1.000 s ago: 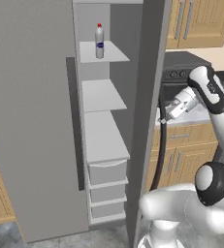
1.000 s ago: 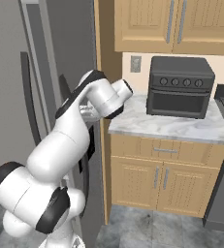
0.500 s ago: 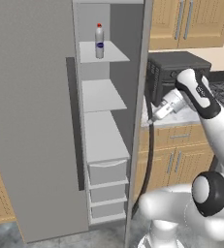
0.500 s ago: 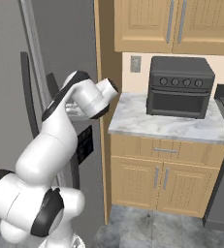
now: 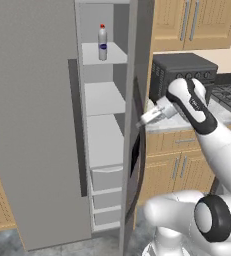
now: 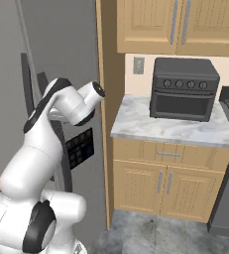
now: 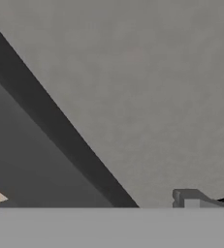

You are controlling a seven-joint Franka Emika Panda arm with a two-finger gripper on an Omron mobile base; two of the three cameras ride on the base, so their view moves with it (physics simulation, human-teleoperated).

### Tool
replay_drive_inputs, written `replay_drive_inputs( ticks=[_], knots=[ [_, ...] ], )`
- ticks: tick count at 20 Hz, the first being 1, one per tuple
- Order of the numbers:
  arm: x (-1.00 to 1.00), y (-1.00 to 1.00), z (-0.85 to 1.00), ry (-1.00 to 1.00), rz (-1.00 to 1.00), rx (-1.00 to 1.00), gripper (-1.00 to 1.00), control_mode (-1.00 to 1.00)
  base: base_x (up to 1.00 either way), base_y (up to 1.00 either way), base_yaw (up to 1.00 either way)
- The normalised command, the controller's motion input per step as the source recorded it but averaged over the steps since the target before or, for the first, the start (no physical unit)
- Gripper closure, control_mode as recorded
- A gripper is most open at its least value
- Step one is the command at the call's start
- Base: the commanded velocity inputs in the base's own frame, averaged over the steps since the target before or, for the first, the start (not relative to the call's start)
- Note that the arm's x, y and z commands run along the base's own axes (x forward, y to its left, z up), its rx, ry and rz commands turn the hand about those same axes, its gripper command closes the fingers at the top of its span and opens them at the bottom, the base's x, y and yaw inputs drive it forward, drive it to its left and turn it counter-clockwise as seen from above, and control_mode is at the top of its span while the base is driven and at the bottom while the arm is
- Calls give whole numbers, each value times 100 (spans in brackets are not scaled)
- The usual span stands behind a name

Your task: Take the bottled waters from the counter and place them in the freezer to freeze. Close the freezer door after placing the bottles.

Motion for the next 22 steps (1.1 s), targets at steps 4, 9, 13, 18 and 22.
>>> replay_drive_inputs(
  ticks=[4, 9, 13, 18, 22],
  knots=[
    [31, 36, 0, 0, -24, -1, -100, -100, 0, 0, 0],
    [30, 36, 0, 0, -25, -2, -100, -100, 0, 0, 0],
    [36, 7, 0, 0, -19, -1, -100, -100, 0, 0, 0],
    [48, 0, 0, 0, -10, -1, -100, -100, 0, 0, 0],
    [46, 4, 0, 0, -11, -2, -100, -100, 0, 0, 0]
  ],
)
